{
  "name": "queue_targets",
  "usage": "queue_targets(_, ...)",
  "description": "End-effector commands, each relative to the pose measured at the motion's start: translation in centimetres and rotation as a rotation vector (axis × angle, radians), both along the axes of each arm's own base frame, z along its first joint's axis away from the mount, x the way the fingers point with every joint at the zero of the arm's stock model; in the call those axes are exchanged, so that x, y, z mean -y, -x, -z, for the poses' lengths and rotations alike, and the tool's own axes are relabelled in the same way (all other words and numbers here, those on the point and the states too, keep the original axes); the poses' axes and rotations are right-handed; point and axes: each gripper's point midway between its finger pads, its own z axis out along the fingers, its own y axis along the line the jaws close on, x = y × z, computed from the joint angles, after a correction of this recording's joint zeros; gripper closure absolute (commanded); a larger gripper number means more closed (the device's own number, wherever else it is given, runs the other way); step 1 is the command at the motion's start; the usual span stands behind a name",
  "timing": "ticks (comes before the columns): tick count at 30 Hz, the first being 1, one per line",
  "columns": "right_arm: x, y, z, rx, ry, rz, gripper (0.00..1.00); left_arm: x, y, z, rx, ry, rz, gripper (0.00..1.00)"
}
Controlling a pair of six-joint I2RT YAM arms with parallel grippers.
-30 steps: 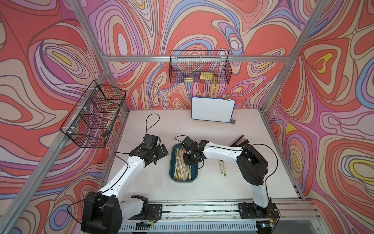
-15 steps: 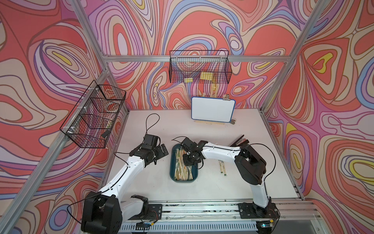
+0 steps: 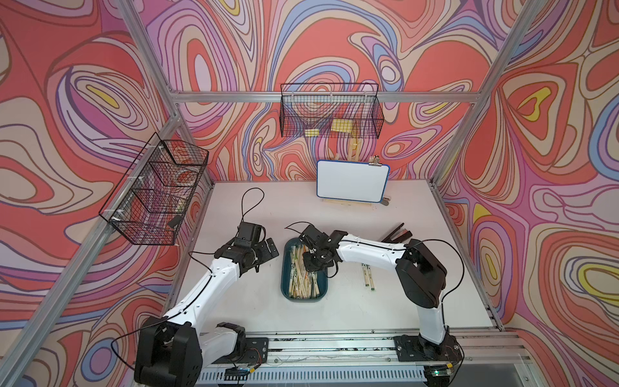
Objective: Take the paired disposable chopsticks out of the storage box
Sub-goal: Pick up the paired disposable chopsticks from the storage box, then place the paired disposable chopsticks at the center of the board.
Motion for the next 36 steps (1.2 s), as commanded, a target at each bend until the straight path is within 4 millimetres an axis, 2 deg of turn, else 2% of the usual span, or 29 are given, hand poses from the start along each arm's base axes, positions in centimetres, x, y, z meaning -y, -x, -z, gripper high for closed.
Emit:
queue_targets(1,-0.5,-0.7,-3.4,0.067,-0.031,0.001,0.97,0.1,-0.4,-0.5,0.015,-0.01,0.015,0.0)
queue_targets(7,-0.3,-1.6,-6.6,0.139,-0.049,0.012,0.97,0.1,-0.3,-0.6,0.013,-0.011,0.018,0.0)
queue_targets(11,0.6,-2.5,-8.9,0.18,-0.069,0.036,0.97,0.2,-0.3,-0.6,0.014,-0.008,0.022,0.0)
queue_targets(15,3.0,-3.8,-10.5,0.214,-0.068,0.084,0.97,0.3,-0.3,-0.7,0.011,-0.006,0.028,0.0)
queue_targets(19,6.4,-4.9,-10.8,0.221,-0.054,0.145,0.97,0.3,-0.4,-0.8,0.01,-0.004,0.031,0.0)
queue_targets(22,8.6,-5.2,-9.8,0.21,-0.024,0.176,0.97,0.3,-0.4,-0.8,0.01,-0.005,0.03,0.0)
queue_targets(26,11.1,-5.2,-7.4,0.181,0.04,0.21,0.96,0.4,-0.4,-0.9,0.01,-0.004,0.032,0.0)
queue_targets(33,13.8,-4.1,-2.3,0.114,0.165,0.229,0.96,0.5,-0.7,-1.1,0.01,-0.001,0.033,0.0)
queue_targets(36,14.7,-3.9,-0.9,0.102,0.202,0.237,0.97,0.5,-0.7,-1.2,0.012,-0.001,0.033,0.0)
